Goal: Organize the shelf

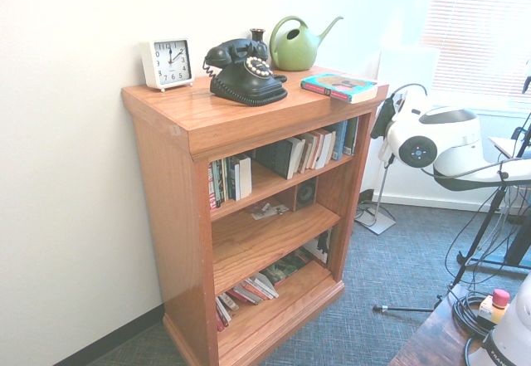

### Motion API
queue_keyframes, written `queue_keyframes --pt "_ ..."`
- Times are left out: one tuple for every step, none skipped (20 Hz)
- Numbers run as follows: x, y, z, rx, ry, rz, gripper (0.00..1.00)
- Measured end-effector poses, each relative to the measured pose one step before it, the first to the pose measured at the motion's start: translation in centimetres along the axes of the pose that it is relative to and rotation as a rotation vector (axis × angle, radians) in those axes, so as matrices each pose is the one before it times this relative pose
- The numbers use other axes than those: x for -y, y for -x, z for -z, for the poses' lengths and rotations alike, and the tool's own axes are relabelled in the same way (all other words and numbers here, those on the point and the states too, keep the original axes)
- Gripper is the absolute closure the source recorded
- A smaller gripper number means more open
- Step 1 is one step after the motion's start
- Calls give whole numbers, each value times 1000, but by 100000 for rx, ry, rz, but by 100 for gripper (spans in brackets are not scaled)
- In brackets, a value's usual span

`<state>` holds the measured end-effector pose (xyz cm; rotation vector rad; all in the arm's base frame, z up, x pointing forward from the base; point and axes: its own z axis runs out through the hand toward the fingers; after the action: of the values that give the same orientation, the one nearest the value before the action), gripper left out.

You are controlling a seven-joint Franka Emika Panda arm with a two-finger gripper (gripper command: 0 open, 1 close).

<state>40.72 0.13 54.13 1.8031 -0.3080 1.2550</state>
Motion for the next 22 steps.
queue_keyframes --pt "109 -244 -56 -1698 640 314 0" --pt "201 -294 39 -1645 264 110 0" --pt "229 -276 113 -1270 104 252 0" --pt "266 -315 190 -1325 -235 151 0" --pt "250 -301 214 -1130 -108 196 0" --pt "197 -344 244 -839 -9 -13 0" --pt "159 -369 219 -684 -55 -201 0" --pt "149 -344 142 -585 80 -132 0" --pt "134 -289 108 -469 -53 -136 0" --pt "117 -316 21 -309 49 -240 0" --pt "149 -344 -40 -246 61 -175 0" --pt "221 -321 -78 -167 55 -90 0" --pt "318 -340 -172 -60 -118 -26 0" --pt "381 -287 -261 45 -106 129 0" --pt "407 -296 -324 85 -89 149 0" --pt "453 -364 -364 55 -127 90 0" --pt "470 -379 -369 -38 -134 105 0" --pt "470 -333 -351 -29 -146 148 0" --pt "442 -316 -328 -28 -135 108 0" --pt "379 -305 -289 -10 -117 -10 0" --pt "389 -176 -257 112 -154 136 0" --pt "343 -169 -249 79 -108 112 0"
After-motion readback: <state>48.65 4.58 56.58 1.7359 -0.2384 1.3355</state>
